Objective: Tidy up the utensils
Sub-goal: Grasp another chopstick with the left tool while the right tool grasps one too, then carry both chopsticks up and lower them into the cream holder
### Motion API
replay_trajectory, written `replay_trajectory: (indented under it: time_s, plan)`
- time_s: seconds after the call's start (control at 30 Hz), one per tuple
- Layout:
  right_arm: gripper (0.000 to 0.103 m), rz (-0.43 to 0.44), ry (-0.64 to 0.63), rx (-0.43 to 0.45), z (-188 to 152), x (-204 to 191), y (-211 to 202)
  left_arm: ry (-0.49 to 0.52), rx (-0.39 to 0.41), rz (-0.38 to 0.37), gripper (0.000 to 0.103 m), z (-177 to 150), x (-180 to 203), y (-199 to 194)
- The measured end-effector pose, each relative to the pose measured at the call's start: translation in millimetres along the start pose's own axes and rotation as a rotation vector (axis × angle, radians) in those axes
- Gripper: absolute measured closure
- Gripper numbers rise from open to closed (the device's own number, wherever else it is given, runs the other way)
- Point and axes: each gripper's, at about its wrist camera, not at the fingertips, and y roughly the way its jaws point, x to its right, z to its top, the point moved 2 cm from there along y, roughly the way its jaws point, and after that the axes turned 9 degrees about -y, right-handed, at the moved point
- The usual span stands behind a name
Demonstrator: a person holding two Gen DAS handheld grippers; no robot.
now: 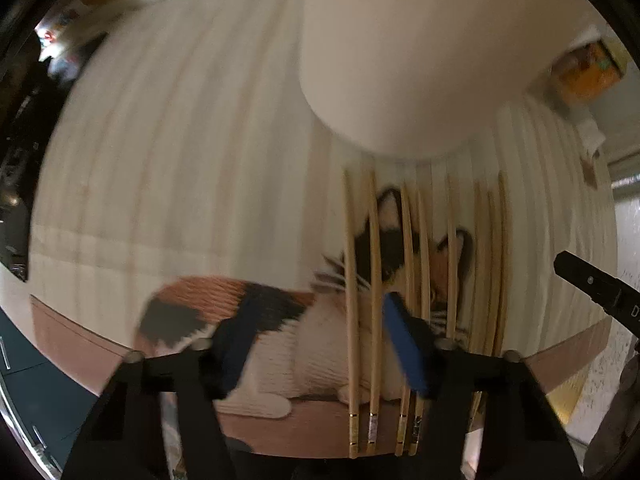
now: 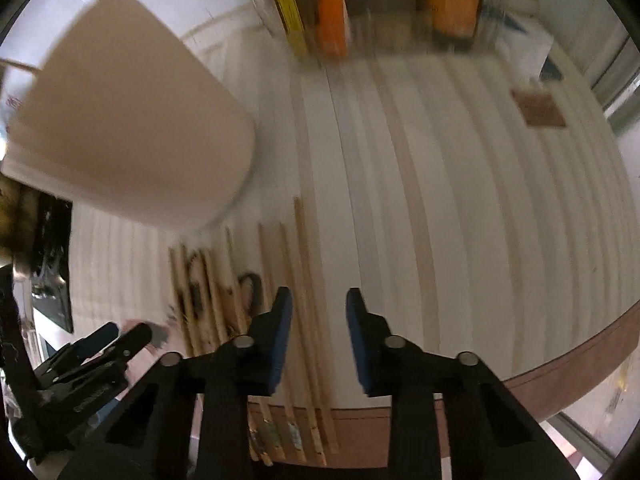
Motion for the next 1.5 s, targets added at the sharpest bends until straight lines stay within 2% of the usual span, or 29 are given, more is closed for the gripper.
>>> replay_trajectory:
  time_s: [0.03, 0.07, 0.17, 0.23, 0.33, 0.5, 0.53, 0.6, 0.73, 0.87, 1.0, 1.27, 1.4, 1.5]
  plan:
    - [0.082, -0.003, -0.003, -0.013, -3.7, 1.3, 5.4, 0.004, -0.015, 0.001, 0.056, -2.0, 1.6, 5.9]
    - [0.084, -0.006, -0.006, -0.026, -7.1, 2.3, 10.5, 0.012, -0.033, 0.004, 0.062, -4.5, 4.2, 13.9]
    - [0.086, -0.010, -0.012, -0.057, -11.0, 0.5, 21.0, 0.041, -0.067, 0.044, 0.077, -9.2, 8.7, 28.7]
    - [0.086, -0.004, -0.016, -0.080, -15.0, -0.5, 28.8, 0.077, -0.052, 0.070, 0.083, -11.6, 14.7, 29.1]
    - [0.086, -0.006, -0.034, -0.107, -17.5, -3.6, 39.3, 0.091, -0.041, 0.084, 0.097, -13.0, 19.4, 28.9]
    - [0.088, -0.026, -0.082, -0.133, -17.9, -14.9, 53.4, 0.043, -0.045, 0.078, 0.098, -12.4, 3.3, 25.1]
    - [0.093, -0.039, -0.103, -0.139, -18.3, -17.9, 53.4, 0.024, -0.050, 0.074, 0.098, -12.9, -2.4, 24.0]
    - [0.096, -0.065, -0.114, -0.137, -19.6, -19.0, 52.2, -0.004, -0.060, 0.070, 0.098, -14.9, -11.7, 22.9]
    - [0.096, -0.085, -0.098, -0.153, -27.0, -6.8, 46.0, -0.057, -0.082, 0.044, 0.098, -19.7, -35.4, 22.6]
    - [0.096, -0.089, -0.090, -0.189, -39.5, 11.4, 39.4, -0.060, -0.081, 0.037, 0.098, -21.8, -44.2, 21.7]
    - [0.096, -0.089, -0.097, -0.217, -43.2, 18.5, 35.3, -0.041, -0.079, 0.049, 0.098, -23.8, -38.5, 24.4]
    - [0.096, -0.152, -0.111, -0.219, -33.4, 17.6, 37.3, -0.016, -0.073, 0.065, 0.098, -29.9, -43.5, 22.3]
    - [0.096, -0.157, -0.111, -0.223, -26.0, 9.7, 44.2, -0.004, -0.073, 0.074, 0.096, -27.9, -25.5, 21.8]
    - [0.096, -0.169, -0.115, -0.224, -24.7, 1.4, 52.8, 0.004, -0.076, 0.080, 0.096, -10.5, -6.9, 29.0]
